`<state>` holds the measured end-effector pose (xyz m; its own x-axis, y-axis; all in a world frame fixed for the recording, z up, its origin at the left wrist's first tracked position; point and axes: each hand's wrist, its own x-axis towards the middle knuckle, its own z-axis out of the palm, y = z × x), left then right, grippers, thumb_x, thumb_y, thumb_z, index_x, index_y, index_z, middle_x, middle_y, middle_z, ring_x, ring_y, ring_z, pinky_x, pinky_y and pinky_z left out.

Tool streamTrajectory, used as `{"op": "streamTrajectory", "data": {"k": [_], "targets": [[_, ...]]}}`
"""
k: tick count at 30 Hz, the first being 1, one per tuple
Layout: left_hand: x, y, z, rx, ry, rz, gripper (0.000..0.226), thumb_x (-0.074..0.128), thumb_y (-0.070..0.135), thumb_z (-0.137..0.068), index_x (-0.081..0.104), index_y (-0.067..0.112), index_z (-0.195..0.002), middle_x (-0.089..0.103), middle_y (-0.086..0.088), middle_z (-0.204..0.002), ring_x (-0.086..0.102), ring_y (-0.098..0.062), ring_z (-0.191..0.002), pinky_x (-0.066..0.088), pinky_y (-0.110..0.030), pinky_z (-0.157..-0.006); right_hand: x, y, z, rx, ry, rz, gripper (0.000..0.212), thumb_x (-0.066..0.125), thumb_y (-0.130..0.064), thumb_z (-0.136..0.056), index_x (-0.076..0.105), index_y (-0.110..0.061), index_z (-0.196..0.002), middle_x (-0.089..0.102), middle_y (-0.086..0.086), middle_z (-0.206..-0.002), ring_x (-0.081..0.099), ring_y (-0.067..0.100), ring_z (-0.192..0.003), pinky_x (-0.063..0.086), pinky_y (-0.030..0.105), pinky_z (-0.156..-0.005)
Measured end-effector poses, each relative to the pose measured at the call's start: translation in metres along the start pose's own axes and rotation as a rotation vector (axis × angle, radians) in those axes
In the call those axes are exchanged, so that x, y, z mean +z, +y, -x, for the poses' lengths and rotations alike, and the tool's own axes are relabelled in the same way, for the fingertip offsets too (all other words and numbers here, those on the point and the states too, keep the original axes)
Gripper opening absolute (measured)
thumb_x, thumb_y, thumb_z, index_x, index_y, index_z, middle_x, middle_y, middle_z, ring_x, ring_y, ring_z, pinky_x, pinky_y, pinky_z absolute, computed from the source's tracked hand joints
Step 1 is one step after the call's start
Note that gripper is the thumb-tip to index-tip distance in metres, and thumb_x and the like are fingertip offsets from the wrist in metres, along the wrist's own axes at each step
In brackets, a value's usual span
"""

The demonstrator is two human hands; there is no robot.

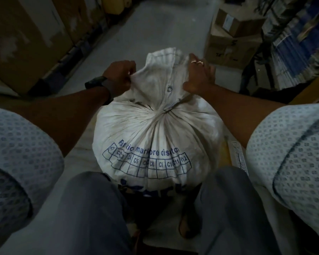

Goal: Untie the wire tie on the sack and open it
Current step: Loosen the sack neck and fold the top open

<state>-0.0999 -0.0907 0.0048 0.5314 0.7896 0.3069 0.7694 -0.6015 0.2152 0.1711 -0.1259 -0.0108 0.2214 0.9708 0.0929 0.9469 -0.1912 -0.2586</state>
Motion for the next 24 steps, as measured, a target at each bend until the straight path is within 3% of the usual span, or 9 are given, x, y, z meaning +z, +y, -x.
{"op": "streamTrajectory", "data": {"k": [3, 6, 8, 10, 12, 14, 17, 20, 24], "targets": [[-0.017, 0.005, 0.011, 0.106, -0.094, -0.226, 0.022, 0.058, -0.010, -0.060, 0.061, 0.003, -0.077, 0.062, -0.020, -0.085, 0.059, -0.042, -0.082, 0.047, -0.044, -0.065, -0.016, 0.001, 0.010, -0.147, -0.029, -0.054, 0.055, 0.068, -0.022, -0.072, 0.052, -0.017, -0.125, 0.063, 0.006, -0.097, 0.061, 0.033, -0.108, 0.039, 0.041, -0.100], [-0.022, -0.003, 0.024, 0.145, -0.139, -0.321, 0.028, 0.060, -0.010, -0.058, 0.060, 0.012, -0.074, 0.061, -0.015, -0.089, 0.059, -0.040, -0.083, 0.049, -0.044, -0.065, -0.034, -0.001, 0.023, -0.347, -0.210, -0.009, 0.023, 0.068, -0.016, -0.071, 0.069, -0.009, -0.093, 0.069, 0.011, -0.097, 0.065, 0.029, -0.094, 0.049, 0.032, -0.081], [-0.023, -0.006, 0.036, 0.102, -0.160, -0.333, 0.031, 0.063, -0.010, -0.060, 0.063, 0.015, -0.078, 0.061, -0.014, -0.095, 0.058, -0.040, -0.089, 0.048, -0.043, -0.070, -0.043, -0.010, 0.038, -0.319, -0.474, -0.014, 0.009, 0.065, -0.006, -0.068, 0.067, -0.003, -0.076, 0.065, 0.019, -0.082, 0.060, 0.026, -0.073, 0.046, 0.029, -0.064], [-0.023, -0.006, 0.046, 0.032, -0.163, -0.333, 0.027, 0.065, -0.006, -0.066, 0.067, 0.015, -0.083, 0.058, -0.014, -0.102, 0.054, -0.040, -0.095, 0.044, -0.042, -0.077, -0.048, -0.018, 0.055, -0.203, -0.778, -0.065, 0.015, 0.061, -0.003, -0.066, 0.068, -0.004, -0.079, 0.062, 0.018, -0.077, 0.060, 0.026, -0.070, 0.047, 0.028, -0.060], [-0.024, -0.004, 0.053, -0.025, -0.208, -0.340, 0.023, 0.067, 0.000, -0.070, 0.068, 0.018, -0.083, 0.053, -0.013, -0.105, 0.051, -0.039, -0.098, 0.041, -0.042, -0.079, -0.049, -0.025, 0.072, -0.125, -1.026, -0.079, 0.033, 0.053, 0.002, -0.071, 0.073, 0.000, -0.098, 0.071, 0.018, -0.089, 0.071, 0.029, -0.081, 0.056, 0.031, -0.071], [-0.025, -0.003, 0.056, -0.045, -0.306, -0.348, 0.025, 0.070, 0.001, -0.070, 0.068, 0.024, -0.082, 0.049, -0.010, -0.107, 0.051, -0.038, -0.100, 0.042, -0.041, -0.079, -0.044, -0.029, 0.081, -0.101, -1.145, -0.098, 0.045, 0.041, 0.011, -0.080, 0.072, -0.001, -0.109, 0.075, 0.016, -0.102, 0.074, 0.027, -0.087, 0.059, 0.033, -0.078], [-0.026, 0.000, 0.058, -0.080, -0.392, -0.354, 0.030, 0.069, -0.004, -0.071, 0.071, 0.025, -0.079, 0.048, -0.008, -0.110, 0.054, -0.034, -0.099, 0.044, -0.040, -0.078, -0.043, -0.033, 0.084, -0.107, -0.996, -0.248, 0.032, 0.047, 0.007, -0.084, 0.074, 0.002, -0.102, 0.076, 0.013, -0.094, 0.073, 0.022, -0.073, 0.059, 0.027, -0.064], [-0.023, 0.006, 0.048, -0.155, -0.219, -0.256, 0.023, 0.064, -0.003, -0.075, 0.068, 0.018, -0.082, 0.055, -0.014, -0.107, 0.058, -0.038, -0.093, 0.045, -0.038, -0.072, -0.043, -0.031, 0.074, -0.133, -0.590, -0.444, 0.018, 0.061, 0.002, -0.079, 0.074, 0.008, -0.090, 0.073, 0.017, -0.079, 0.068, 0.023, -0.065, 0.058, 0.029, -0.060], [-0.008, 0.029, 0.030, -0.328, -0.166, 0.097, 0.022, 0.060, 0.007, -0.079, 0.071, 0.015, -0.097, 0.066, -0.011, -0.104, 0.064, -0.031, -0.097, 0.052, -0.033, -0.080, -0.026, -0.027, 0.052, -0.324, -0.220, -0.306, 0.016, 0.064, 0.002, -0.079, 0.078, -0.003, -0.086, 0.077, 0.007, -0.090, 0.073, 0.015, -0.083, 0.060, 0.023, -0.077]]}}
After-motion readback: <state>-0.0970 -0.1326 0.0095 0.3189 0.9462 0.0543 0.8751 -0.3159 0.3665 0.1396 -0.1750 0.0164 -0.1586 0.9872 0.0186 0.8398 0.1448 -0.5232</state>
